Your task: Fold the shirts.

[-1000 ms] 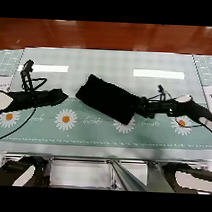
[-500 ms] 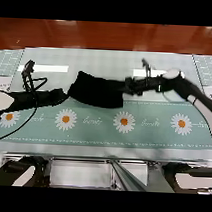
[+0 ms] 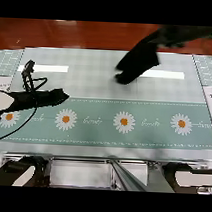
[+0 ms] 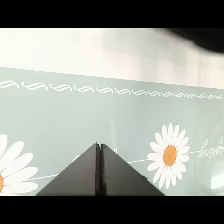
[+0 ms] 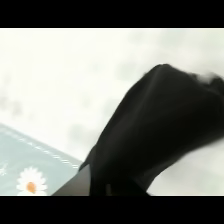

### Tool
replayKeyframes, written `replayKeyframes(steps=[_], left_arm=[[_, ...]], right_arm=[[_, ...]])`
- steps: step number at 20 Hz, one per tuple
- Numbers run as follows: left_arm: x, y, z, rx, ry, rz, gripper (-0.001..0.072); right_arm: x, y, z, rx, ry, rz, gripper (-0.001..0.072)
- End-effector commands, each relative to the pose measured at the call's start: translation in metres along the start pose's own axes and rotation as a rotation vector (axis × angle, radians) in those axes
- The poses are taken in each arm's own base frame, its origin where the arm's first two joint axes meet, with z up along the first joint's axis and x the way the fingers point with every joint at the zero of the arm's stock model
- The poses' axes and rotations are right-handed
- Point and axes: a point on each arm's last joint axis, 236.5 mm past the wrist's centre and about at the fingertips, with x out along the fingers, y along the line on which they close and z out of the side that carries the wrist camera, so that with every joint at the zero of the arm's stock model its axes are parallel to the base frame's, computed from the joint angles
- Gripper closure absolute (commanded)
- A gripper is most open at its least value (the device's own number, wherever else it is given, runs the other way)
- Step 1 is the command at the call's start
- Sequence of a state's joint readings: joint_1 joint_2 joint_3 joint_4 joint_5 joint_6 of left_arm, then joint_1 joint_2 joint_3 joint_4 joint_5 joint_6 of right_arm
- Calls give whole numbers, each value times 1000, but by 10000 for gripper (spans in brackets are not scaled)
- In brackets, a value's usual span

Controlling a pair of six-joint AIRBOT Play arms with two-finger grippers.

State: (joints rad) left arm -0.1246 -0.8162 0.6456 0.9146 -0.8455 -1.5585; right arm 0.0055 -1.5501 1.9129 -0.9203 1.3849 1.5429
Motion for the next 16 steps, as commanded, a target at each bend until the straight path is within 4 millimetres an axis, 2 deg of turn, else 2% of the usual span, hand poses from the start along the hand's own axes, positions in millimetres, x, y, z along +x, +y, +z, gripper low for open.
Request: replayKeyframes(steps=[1,5,9,13,16], left_arm=[[0,0,0,1,1,0,687],[0,0,0,1,0,0,686],[-1,2,2,-5,-6,3,687],[-8,15,18,-43,-53,25,686],[-20,21,41,-55,-118,36,686]], right_arm=[[-77,-48,9,72,-30,-118,689],[-155,-115,3,227,-115,-220,689],[-224,-168,-24,389,-174,-275,689],[-274,-205,-72,567,-183,-352,689],[-306,-236,-137,762,-165,-515,690]])
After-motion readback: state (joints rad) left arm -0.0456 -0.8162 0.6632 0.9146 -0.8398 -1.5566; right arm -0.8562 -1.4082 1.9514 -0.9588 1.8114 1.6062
